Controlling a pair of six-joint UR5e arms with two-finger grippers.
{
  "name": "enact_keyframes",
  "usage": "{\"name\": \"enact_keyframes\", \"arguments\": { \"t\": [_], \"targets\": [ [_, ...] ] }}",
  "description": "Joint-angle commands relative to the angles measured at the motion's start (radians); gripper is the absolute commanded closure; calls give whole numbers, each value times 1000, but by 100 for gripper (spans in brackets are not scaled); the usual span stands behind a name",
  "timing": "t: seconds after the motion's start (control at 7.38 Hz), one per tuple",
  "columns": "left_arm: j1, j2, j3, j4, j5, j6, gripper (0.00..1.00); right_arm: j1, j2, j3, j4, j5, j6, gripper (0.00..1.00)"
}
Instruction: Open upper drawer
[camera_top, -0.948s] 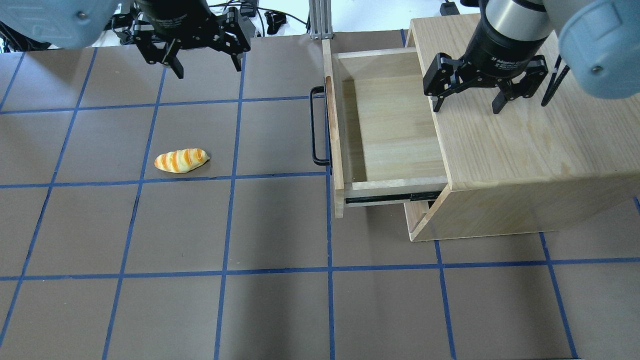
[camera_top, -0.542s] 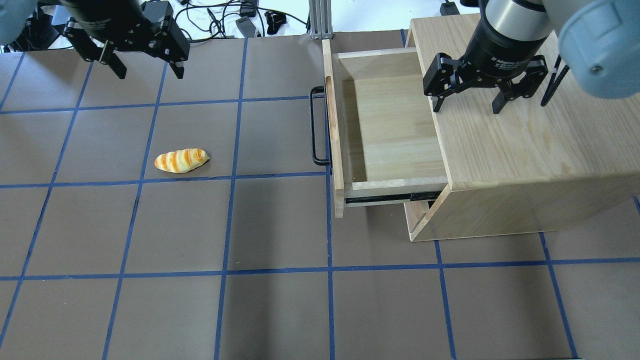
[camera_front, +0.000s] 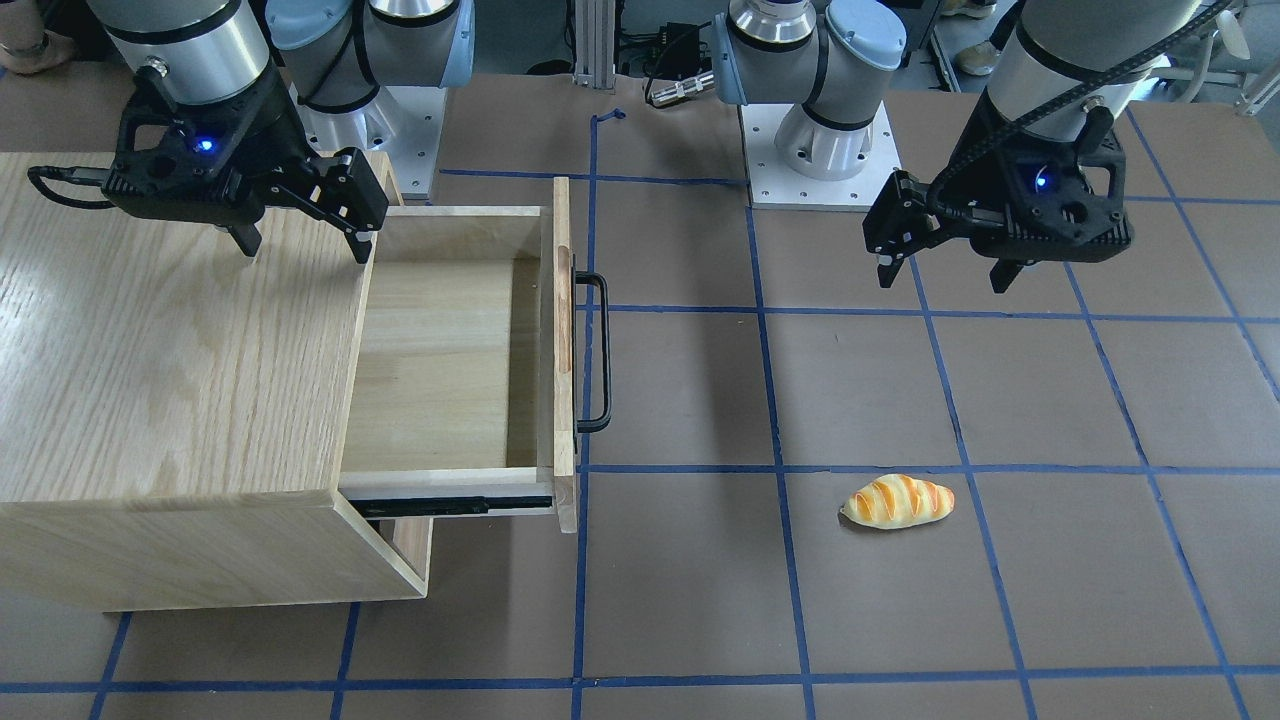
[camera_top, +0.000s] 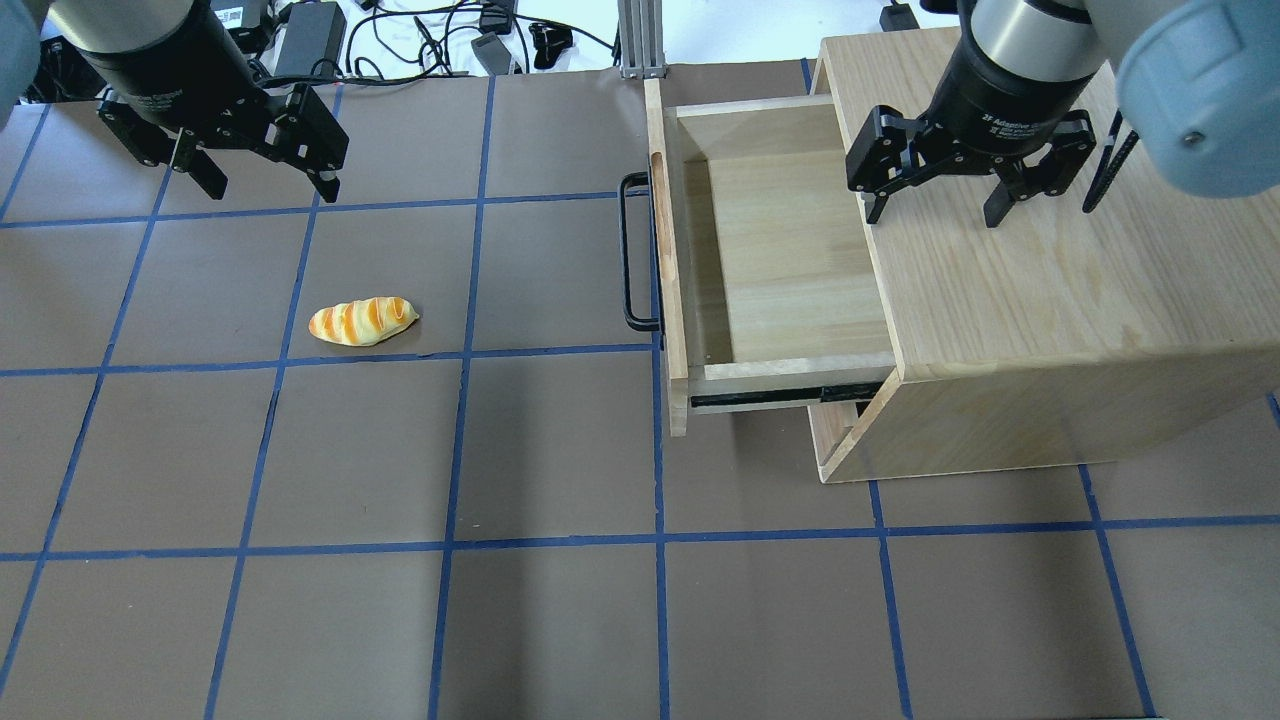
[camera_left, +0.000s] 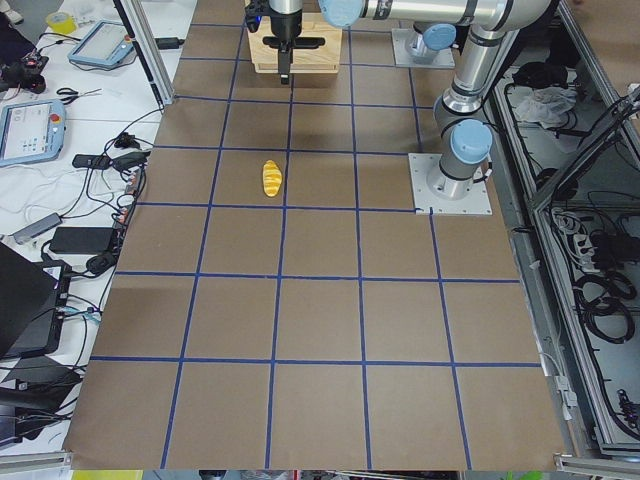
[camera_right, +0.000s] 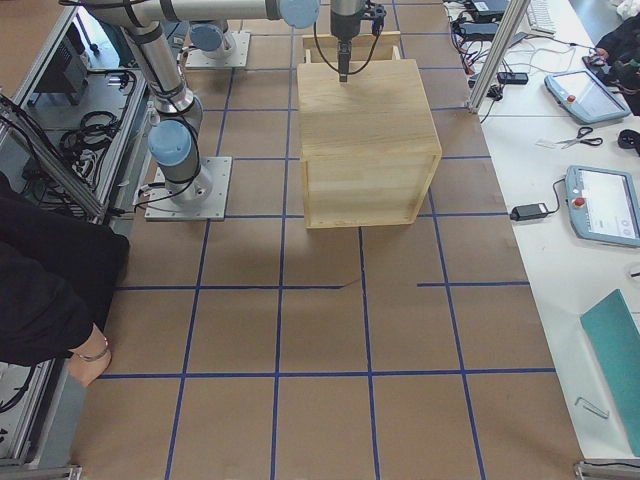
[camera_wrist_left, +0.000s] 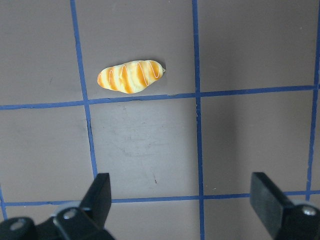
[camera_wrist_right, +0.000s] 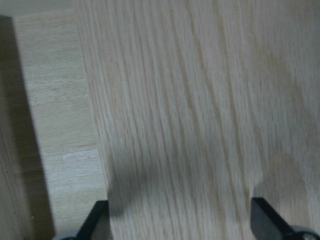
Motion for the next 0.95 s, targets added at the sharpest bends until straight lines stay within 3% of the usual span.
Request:
{"name": "enact_keyframes", "arguments": {
  "t": [0.0,0.81],
  "targets": [
    [2,9,-4,1,3,2,0,0,0,0,0,0,0,0],
    [3,6,-18,10,-6,-9,0,0,0,0,1,-1,0,0]
  ]
}}
